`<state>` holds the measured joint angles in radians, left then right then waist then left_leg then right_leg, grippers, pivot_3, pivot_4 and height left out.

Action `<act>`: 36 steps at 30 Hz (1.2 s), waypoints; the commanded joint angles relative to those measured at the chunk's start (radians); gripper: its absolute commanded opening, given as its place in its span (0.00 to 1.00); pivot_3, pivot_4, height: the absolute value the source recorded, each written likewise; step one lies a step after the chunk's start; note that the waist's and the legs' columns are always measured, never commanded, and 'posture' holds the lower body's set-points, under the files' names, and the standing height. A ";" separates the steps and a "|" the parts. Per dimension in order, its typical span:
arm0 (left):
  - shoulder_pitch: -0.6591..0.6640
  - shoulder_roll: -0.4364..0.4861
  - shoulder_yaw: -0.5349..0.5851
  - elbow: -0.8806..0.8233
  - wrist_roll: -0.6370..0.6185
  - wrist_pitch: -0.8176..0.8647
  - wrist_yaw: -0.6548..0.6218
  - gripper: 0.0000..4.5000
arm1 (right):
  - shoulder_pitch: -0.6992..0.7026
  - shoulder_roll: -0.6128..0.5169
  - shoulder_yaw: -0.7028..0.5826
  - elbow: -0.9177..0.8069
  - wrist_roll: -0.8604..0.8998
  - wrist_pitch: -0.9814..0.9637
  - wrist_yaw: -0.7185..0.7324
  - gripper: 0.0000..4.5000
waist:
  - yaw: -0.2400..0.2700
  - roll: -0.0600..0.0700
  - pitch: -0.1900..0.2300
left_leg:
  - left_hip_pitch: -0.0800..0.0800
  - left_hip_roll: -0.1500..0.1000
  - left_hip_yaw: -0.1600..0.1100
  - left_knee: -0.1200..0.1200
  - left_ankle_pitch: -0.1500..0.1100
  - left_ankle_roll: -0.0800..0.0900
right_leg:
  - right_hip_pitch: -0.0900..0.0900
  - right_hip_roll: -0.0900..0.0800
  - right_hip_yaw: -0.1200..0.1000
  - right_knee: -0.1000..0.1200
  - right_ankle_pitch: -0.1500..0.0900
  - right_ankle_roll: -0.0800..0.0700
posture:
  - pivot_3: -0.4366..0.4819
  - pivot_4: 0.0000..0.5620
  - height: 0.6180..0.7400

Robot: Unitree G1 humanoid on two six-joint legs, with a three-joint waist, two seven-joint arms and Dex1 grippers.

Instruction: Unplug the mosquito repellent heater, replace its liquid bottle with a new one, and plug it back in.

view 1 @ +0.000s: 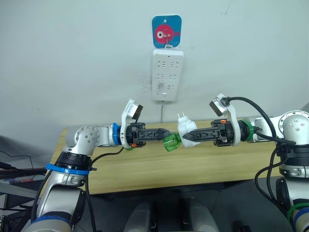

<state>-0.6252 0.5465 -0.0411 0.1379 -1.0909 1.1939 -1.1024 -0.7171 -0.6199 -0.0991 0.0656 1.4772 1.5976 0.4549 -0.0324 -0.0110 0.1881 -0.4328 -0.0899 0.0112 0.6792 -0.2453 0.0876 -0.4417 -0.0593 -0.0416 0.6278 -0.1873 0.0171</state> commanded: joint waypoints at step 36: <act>0.095 -0.082 -0.210 0.154 1.418 -2.140 0.648 0.91 | -0.014 0.044 -0.002 0.150 0.415 -0.172 -0.459 0.66 | 0.004 0.001 0.000 | 0.000 -0.001 0.005 -0.002 -0.001 0.002 | 0.000 -0.006 -0.003 -0.001 0.003 0.000 | 0.35 0.31 1.00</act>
<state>-0.5208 0.4598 -0.2487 0.2970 0.3278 -0.9227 -0.4696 -0.7312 -0.5587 -0.0941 0.2468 1.8391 1.4469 -0.0028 -0.0283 -0.0105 0.1879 -0.4331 -0.0906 0.0159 0.6768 -0.2458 0.0896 -0.4420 -0.0649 -0.0444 0.6271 -0.1844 0.0174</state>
